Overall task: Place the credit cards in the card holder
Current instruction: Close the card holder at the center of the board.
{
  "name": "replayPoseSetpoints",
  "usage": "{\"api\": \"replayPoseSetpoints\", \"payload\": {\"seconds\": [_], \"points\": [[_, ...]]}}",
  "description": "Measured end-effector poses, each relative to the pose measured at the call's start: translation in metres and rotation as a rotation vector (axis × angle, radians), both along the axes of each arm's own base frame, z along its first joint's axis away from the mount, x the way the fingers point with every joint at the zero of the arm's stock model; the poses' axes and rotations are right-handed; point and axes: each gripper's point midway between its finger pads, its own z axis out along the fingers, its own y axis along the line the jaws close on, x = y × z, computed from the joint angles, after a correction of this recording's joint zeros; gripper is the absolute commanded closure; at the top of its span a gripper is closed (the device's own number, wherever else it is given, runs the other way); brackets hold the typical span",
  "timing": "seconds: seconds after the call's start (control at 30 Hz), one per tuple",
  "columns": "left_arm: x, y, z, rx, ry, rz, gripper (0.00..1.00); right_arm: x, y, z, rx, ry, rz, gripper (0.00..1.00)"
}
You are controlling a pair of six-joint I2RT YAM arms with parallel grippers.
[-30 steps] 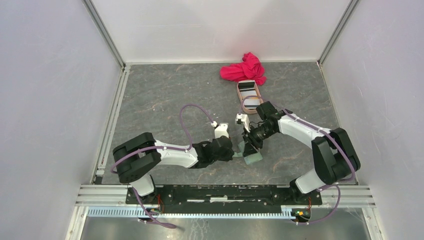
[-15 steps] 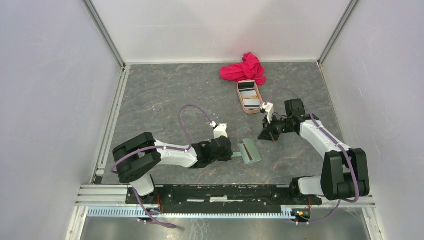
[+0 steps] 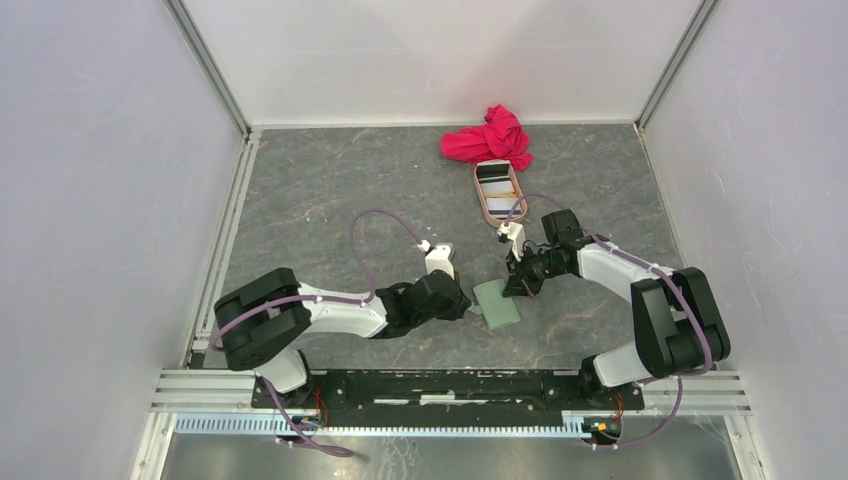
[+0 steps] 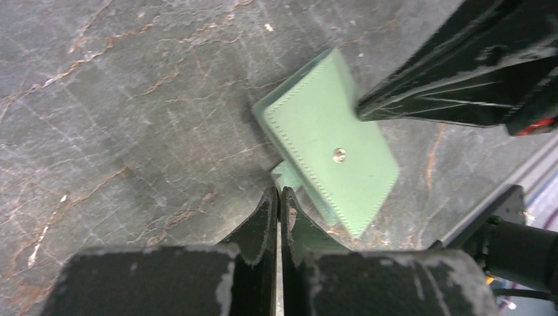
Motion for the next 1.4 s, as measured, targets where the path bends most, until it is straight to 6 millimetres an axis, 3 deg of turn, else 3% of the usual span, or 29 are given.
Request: {"api": "replayPoseSetpoints", "payload": {"seconds": [0.3,0.9,1.4], "points": [[0.001,-0.012,0.022,-0.085,-0.039,-0.030,0.98,-0.004,0.013,-0.001,0.055,0.040,-0.007,0.96],[0.012,-0.022,0.006,-0.048,0.013,-0.038,0.98,-0.011,0.027,-0.003,0.140,0.117,-0.084,0.95],[0.010,-0.022,0.004,-0.002,0.044,-0.045,0.94,-0.011,0.030,-0.003,0.144,0.125,-0.096,0.95]]}}
